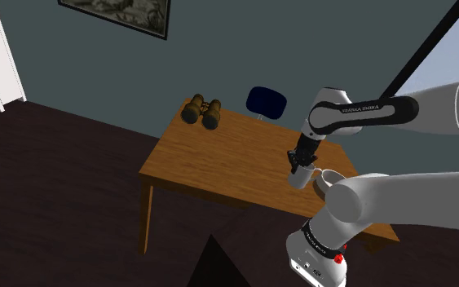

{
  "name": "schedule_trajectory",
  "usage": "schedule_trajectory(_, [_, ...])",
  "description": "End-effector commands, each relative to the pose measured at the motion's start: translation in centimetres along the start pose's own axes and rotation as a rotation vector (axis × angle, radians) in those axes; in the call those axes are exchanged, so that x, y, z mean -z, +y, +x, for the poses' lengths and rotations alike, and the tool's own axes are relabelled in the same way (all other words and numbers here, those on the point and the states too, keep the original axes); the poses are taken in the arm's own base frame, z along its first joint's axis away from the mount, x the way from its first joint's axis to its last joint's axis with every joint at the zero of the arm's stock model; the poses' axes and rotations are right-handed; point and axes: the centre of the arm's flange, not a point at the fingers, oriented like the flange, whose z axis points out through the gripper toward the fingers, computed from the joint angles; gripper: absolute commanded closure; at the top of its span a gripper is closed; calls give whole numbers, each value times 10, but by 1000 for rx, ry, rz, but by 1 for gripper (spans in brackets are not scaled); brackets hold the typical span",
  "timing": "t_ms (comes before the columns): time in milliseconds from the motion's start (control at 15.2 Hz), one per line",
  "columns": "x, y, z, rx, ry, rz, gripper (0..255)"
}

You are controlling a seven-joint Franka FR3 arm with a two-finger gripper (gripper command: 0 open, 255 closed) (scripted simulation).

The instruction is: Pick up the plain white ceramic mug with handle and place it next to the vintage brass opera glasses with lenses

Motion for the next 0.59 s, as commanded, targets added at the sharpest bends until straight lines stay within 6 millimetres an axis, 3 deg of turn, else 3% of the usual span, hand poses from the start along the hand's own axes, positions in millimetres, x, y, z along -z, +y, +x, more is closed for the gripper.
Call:
schedule_trajectory(0, [9,1,-2,0,-2,0,255])
schedule_trajectory(528, [51,2,-9,0,-2,0,255])
